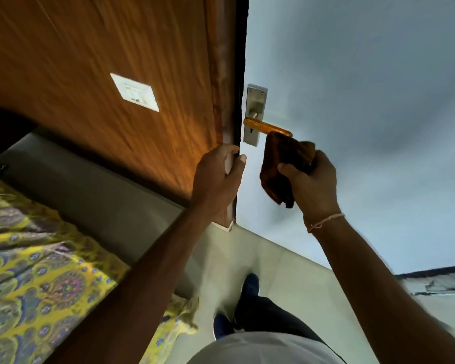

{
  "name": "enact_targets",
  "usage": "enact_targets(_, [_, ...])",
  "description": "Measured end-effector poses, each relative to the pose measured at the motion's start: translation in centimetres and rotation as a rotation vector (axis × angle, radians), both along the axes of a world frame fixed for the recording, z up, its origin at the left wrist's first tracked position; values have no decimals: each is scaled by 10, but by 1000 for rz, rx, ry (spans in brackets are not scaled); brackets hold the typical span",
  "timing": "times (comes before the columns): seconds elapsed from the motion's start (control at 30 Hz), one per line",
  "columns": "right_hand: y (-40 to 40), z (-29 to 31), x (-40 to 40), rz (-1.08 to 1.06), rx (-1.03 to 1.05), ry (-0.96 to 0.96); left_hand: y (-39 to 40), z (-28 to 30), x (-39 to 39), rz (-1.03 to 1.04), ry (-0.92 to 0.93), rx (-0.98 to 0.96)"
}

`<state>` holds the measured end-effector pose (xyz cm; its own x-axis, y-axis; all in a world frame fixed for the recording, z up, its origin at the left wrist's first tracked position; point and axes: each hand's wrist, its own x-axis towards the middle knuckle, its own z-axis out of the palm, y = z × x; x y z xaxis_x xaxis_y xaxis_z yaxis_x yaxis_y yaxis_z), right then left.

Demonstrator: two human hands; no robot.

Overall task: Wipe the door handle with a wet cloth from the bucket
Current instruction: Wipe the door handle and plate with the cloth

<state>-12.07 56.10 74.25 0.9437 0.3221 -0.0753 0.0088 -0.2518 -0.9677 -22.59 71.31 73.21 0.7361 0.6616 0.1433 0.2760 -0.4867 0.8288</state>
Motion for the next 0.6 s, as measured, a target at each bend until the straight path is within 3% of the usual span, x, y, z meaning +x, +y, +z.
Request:
enact_targets(0.13, [25,17,24,19,-154,-479,30,-6,22,12,6,257])
enact_targets(0.23, [48,19,48,66,-207,-717,52,-7,35,16,-19,428])
enact_targets(0.4, [91,15,81,83,-316,-901,71,-15,55,-85,-42,749])
enact_targets(0.5, [108,3,93,57,-328,-990,82,-19,62,-105,-69,777])
enact_targets(0.6, [119,-15,97,20,-479,-1020,92,-18,67,-82,-136,757])
